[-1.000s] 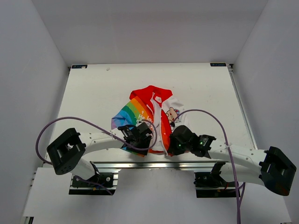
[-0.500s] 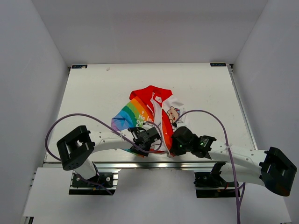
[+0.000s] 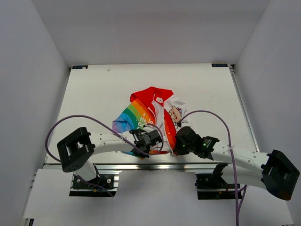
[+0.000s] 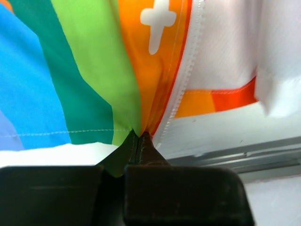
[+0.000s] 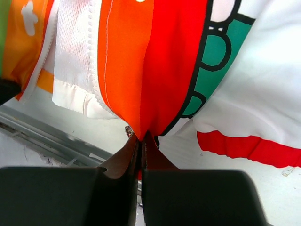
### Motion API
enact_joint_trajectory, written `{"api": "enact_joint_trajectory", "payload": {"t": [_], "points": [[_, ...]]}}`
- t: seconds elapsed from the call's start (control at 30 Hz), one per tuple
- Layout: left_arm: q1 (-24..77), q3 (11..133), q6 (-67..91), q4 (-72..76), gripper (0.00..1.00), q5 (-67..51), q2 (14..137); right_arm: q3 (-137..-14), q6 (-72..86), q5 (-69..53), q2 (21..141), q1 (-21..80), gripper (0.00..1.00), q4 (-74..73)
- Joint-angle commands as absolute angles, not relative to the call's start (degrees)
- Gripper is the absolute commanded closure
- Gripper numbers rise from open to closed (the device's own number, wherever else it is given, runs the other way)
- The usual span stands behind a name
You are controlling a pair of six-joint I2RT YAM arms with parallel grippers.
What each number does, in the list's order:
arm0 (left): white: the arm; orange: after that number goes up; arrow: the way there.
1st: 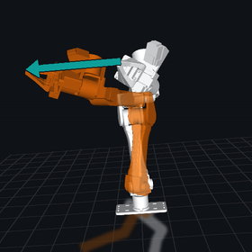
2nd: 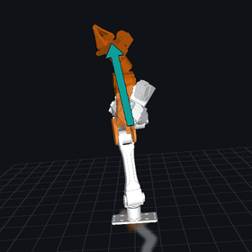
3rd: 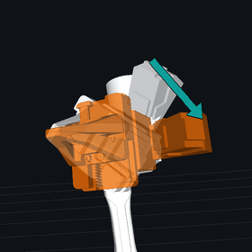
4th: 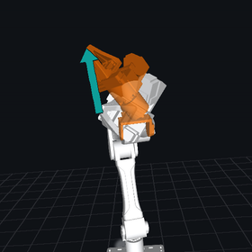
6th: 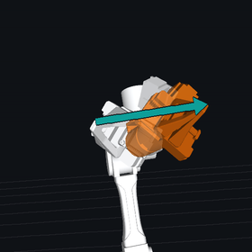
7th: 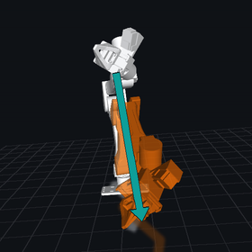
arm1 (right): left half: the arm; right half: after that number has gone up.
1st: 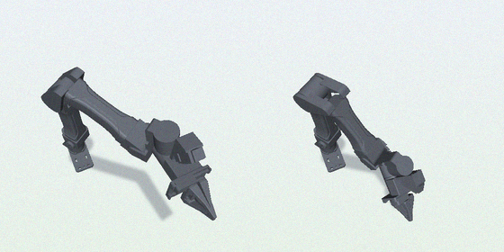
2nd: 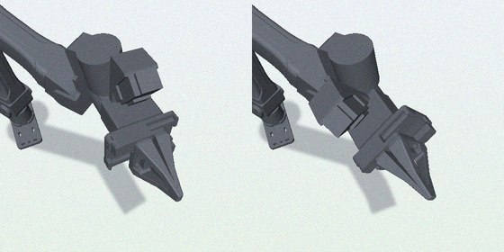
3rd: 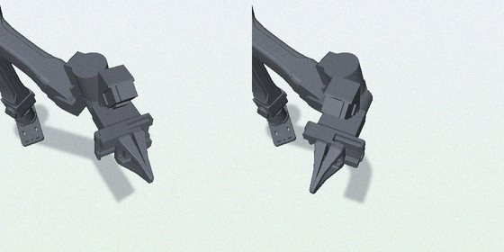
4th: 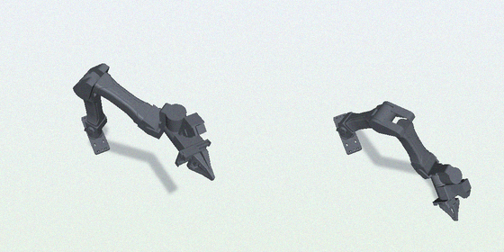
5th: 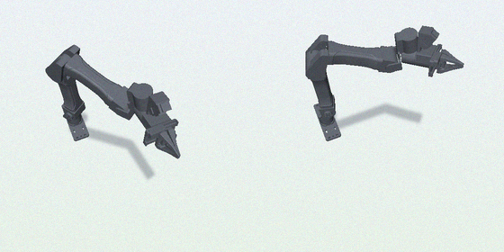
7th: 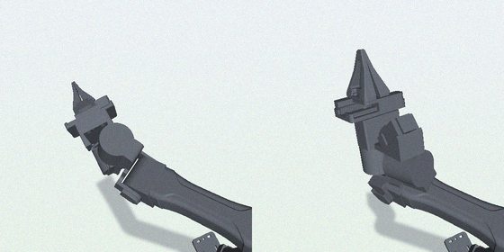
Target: Zip up the jacket
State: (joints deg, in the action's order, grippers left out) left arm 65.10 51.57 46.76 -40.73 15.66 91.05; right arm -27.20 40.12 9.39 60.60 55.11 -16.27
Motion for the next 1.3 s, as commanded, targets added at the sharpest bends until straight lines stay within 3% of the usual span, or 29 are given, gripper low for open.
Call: {"api": "enact_joint_trajectory", "payload": {"t": [0.0,0.3,0.5,0.7,1.03,1.1,1.17,1.27], "points": [[65.30,50.80,46.05,-43.16,1.00,15.91,86.41,-26.63,40.52,11.08,60.38,53.88,1.00,-13.98],[65.30,46.33,43.77,-34.11,1.00,16.52,62.62,-26.54,34.89,2.64,54.85,52.82,1.00,-5.64],[65.30,42.37,44.03,-29.01,1.00,18.71,54.76,-27.42,34.19,0.79,52.12,51.77,1.00,-4.66],[65.30,38.67,44.91,-21.18,1.00,18.81,57.21,-25.14,37.52,-1.33,52.37,51.15,1.00,1.24],[65.30,41.75,42.80,-30.15,1.00,9.24,73.64,-25.58,38.50,5.18,56.15,50.89,1.00,-5.36],[65.30,41.75,42.89,-30.67,0.88,8.18,75.66,-25.49,38.85,5.53,56.77,50.98,1.00,-5.71],[65.30,42.10,42.98,-31.37,0.85,7.73,76.99,-25.49,39.02,5.97,57.48,50.98,1.00,-5.97],[65.30,43.24,43.33,-31.82,0.60,7.30,79.18,-25.40,38.94,6.59,57.66,50.98,1.00,-6.15]]}}
